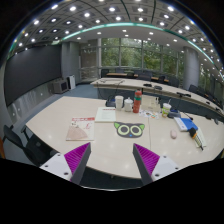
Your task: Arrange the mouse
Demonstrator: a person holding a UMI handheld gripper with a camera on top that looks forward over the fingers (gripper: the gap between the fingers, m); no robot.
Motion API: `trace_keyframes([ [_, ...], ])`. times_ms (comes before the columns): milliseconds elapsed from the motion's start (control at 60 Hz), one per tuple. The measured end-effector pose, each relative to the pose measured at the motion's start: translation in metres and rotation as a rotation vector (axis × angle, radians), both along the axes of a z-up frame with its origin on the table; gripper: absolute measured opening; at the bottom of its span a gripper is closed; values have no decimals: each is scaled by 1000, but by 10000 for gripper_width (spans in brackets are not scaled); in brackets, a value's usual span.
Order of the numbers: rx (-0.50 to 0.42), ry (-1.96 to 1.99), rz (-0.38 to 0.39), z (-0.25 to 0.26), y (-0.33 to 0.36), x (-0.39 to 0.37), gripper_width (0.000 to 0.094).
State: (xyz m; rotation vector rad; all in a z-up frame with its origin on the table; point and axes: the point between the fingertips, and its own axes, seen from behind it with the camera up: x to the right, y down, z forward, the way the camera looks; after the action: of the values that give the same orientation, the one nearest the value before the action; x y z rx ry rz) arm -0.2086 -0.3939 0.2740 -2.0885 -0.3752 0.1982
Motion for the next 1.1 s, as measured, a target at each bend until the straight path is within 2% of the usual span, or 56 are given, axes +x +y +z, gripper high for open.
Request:
trace_keyframes([
  [133,-36,-15,-66,-24,9,34,855],
  [333,-114,-57,-174,-108,58,137,855],
  [550,-136,-114,-308,-190,153,265,856],
  [750,-74,-115,-338,-222,282,340,846],
  [1017,-79,-90,-361,-266,421,384,828],
  [1100,-91,-82,-354,-277,445,387,772],
])
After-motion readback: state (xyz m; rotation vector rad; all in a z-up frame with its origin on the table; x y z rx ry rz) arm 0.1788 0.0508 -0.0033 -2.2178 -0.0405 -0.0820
